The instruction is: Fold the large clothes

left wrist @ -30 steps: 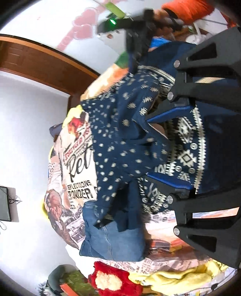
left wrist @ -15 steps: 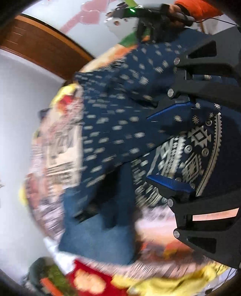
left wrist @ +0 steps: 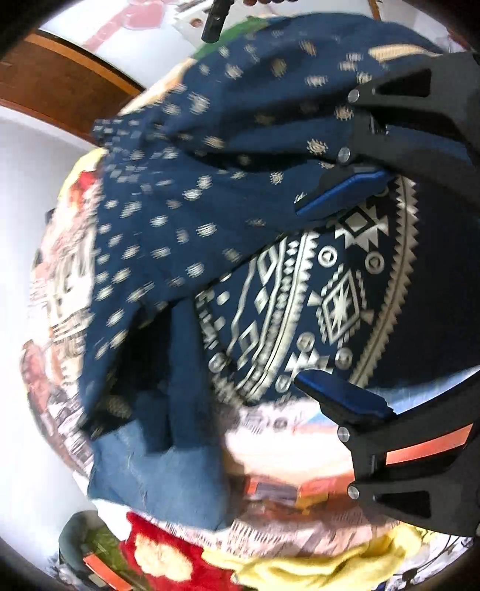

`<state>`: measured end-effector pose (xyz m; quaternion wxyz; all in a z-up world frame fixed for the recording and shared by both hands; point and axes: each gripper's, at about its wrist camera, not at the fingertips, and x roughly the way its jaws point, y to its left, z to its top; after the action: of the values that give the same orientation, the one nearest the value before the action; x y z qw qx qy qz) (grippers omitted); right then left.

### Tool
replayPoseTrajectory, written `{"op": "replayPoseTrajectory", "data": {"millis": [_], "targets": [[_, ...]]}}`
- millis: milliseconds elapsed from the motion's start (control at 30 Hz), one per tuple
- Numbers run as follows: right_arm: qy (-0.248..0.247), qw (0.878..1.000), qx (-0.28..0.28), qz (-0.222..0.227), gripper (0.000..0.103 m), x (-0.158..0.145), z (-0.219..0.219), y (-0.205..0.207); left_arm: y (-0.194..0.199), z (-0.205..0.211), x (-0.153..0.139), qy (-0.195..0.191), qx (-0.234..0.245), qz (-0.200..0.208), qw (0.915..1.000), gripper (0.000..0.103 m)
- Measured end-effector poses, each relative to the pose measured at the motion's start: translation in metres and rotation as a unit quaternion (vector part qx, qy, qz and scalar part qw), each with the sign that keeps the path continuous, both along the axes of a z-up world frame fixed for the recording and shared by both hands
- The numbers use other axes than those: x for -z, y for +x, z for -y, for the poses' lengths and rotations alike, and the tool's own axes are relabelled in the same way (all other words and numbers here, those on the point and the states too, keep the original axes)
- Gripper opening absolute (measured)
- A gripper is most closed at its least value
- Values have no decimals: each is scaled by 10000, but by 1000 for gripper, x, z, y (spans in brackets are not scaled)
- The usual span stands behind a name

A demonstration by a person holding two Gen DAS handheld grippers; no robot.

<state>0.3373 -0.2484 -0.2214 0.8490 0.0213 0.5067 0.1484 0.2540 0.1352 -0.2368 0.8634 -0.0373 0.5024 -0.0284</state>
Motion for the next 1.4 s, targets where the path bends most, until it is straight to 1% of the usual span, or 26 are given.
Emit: {"op": "replayPoseTrajectory", "data": {"millis": [67, 167, 233, 300, 333, 433, 467, 533, 600, 633, 667, 700, 733, 767, 800, 833, 867, 900, 933, 967, 1000, 1033, 1067, 1167, 1333, 1400], "targets": [[266, 9995, 62, 153, 96, -14, 4, 12, 2, -18, -19, 101, -193, 215, 9995, 84], [451, 9984, 93, 342, 96, -29, 3, 32, 15, -47, -37, 155, -484, 449, 9977, 84], [532, 9977, 132, 410, 96, -35, 0, 48, 31, -68, -37, 105, -655, 479, 9966, 84], [598, 9972, 138, 428, 96, -33, -5, 67, 45, -87, -31, -26, -836, 406, 9957, 84], [630, 9971, 147, 402, 96, -30, -9, 80, 57, -98, -24, -179, -912, 326, 9951, 84], [749, 9968, 166, 202, 96, -16, -13, 114, 92, -115, -3, -528, -1026, 158, 9932, 84], [787, 9967, 179, 133, 96, -9, -14, 124, 101, -121, 3, -590, -1053, 115, 9926, 84], [809, 9964, 237, -31, 96, 4, -17, 145, 118, -126, 12, -719, -1064, 108, 9917, 84], [932, 9951, 262, -210, 95, 18, -20, 167, 131, -124, 18, -930, -1005, 143, 9905, 84], [1004, 9942, 257, -288, 93, 25, -22, 176, 139, -124, 20, -1000, -962, 151, 9902, 84], [1086, 9931, 249, -374, 87, 32, -25, 188, 146, -122, 23, -1001, -907, 180, 9907, 84], [1114, 9926, 239, -425, 84, 37, -27, 196, 152, -120, 23, -975, -874, 208, 9912, 84], [1137, 9921, 239, -468, 75, 43, -30, 206, 160, -117, 25, -967, -824, 257, 9916, 81], [1176, 9915, 246, -497, 63, 48, -33, 213, 163, -116, 24, -955, -785, 321, 9918, 78], [1208, 9910, 259, -509, 59, 52, -34, 217, 167, -114, 24, -899, -768, 396, 9922, 76], [1209, 9912, 296, -443, 49, 54, -37, 222, 172, -110, 23, -867, -702, 465, 9927, 63], [1181, 9919, 252, -384, 36, 55, -41, 224, 177, -107, 25, -845, -676, 447, 9931, 56], [1107, 9930, 187, -356, 33, 55, -45, 226, 181, -105, 26, -747, -740, 422, 9936, 56], [1025, 9942, 141, -287, 26, 55, -48, 226, 184, -102, 28, -603, -838, 416, 9938, 51], [906, 9957, 97, -160, 22, 53, -53, 226, 187, -99, 28, -378, -939, 416, 9940, 41], [781, 9969, 36, -50, 20, 50, -57, 226, 187, -96, 26, -115, -1042, 406, 9937, 33], [682, 9977, -10, 49, 18, 46, -61, 226, 186, -92, 22, 135, -1128, 445, 9925, 20], [596, 9980, 3, 192, 16, 39, -64, 225, 184, -90, 16, 313, -1197, 560, 9907, 4], [504, 9976, -61, 464, 14, 17, -74, 228, 182, -97, -5, 311, -1368, 757, 9872, 4], [503, 9946, -230, 881, 13, -20, -95, 242, 189, -114, -39, 461, -1494, 1043, 9822, 4], [433, 9931, -272, 1058, 13, -30, -106, 251, 197, -121, -43, 476, -1560, 1083, 9806, 4]]}}
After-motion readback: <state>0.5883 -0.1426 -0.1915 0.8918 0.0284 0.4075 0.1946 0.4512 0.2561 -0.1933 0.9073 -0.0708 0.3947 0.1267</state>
